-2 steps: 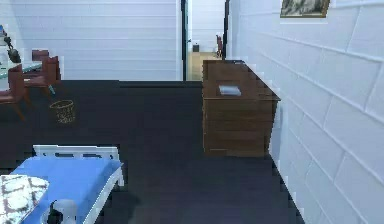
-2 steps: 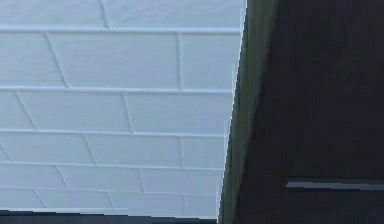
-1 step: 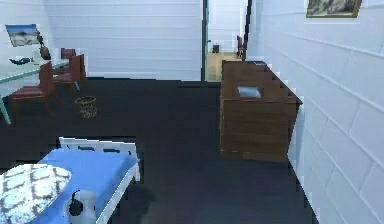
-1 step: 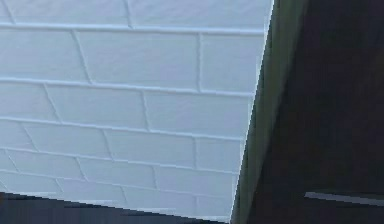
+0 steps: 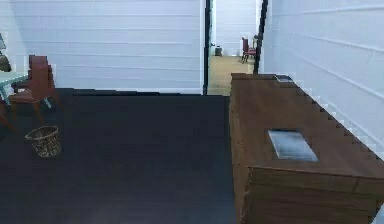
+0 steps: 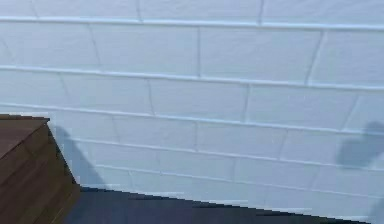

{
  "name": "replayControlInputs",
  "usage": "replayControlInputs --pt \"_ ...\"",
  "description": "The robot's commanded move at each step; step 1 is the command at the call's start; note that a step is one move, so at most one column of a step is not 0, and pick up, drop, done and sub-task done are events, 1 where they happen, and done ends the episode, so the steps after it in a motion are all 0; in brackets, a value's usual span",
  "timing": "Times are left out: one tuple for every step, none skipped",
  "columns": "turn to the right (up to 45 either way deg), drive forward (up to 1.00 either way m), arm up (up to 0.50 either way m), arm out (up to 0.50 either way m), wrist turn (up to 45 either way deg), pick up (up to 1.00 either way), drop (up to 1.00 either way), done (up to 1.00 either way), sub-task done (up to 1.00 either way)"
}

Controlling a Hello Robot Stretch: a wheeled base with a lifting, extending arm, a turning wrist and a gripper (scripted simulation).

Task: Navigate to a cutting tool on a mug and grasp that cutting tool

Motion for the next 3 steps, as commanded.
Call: replayControlInputs --pt "0.0 0.80 0.00 0.00 0.0 0.00 0.00 0.00 0.00" --pt "0.0 1.00 0.00 0.00 0.0 0.00 0.00 0.00 0.00" --pt "3.0 0.00 0.00 0.00 0.0 0.00 0.00 0.00 0.00"
